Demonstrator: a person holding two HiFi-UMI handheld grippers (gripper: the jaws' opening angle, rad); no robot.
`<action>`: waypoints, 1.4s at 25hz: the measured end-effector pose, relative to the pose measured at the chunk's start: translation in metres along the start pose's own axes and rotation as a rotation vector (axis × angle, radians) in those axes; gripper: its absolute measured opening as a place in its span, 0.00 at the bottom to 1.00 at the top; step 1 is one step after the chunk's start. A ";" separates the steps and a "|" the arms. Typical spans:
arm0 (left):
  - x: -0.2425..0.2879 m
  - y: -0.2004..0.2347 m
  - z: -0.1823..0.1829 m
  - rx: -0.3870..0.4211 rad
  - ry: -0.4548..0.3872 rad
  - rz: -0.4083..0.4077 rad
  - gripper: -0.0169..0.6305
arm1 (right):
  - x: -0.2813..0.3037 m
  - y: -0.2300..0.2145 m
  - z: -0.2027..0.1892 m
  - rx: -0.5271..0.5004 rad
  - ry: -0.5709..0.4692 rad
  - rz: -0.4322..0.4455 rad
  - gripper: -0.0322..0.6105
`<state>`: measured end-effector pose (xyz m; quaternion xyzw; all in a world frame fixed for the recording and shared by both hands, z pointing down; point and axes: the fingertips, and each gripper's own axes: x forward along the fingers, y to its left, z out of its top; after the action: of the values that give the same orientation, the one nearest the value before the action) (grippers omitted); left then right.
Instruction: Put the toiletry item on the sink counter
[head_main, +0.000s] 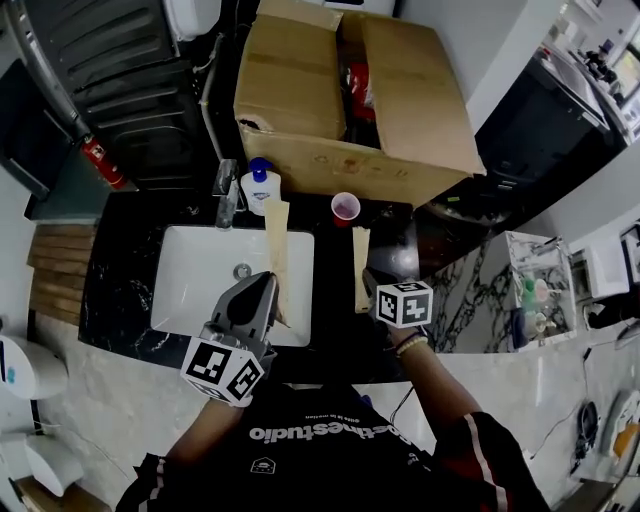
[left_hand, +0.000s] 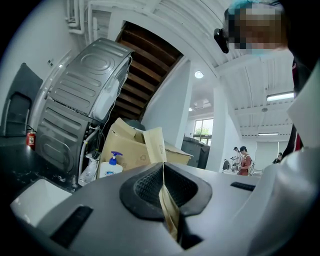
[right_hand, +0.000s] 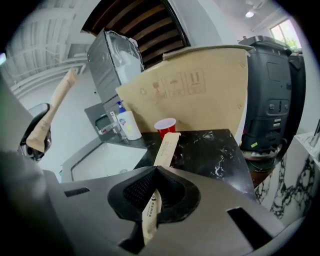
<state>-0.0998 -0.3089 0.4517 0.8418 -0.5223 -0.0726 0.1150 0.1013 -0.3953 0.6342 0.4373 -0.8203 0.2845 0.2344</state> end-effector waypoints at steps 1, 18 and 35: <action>-0.001 0.002 -0.002 0.000 0.002 0.001 0.06 | 0.008 -0.002 -0.004 -0.004 0.017 -0.006 0.11; -0.015 0.016 -0.003 -0.006 0.007 0.046 0.06 | 0.042 -0.021 -0.033 0.108 0.108 -0.054 0.11; -0.014 0.007 0.005 0.025 -0.012 0.006 0.06 | 0.009 -0.024 -0.004 0.177 -0.024 -0.039 0.26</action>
<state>-0.1129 -0.3002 0.4483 0.8412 -0.5264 -0.0708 0.1013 0.1175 -0.4085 0.6489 0.4757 -0.7859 0.3460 0.1906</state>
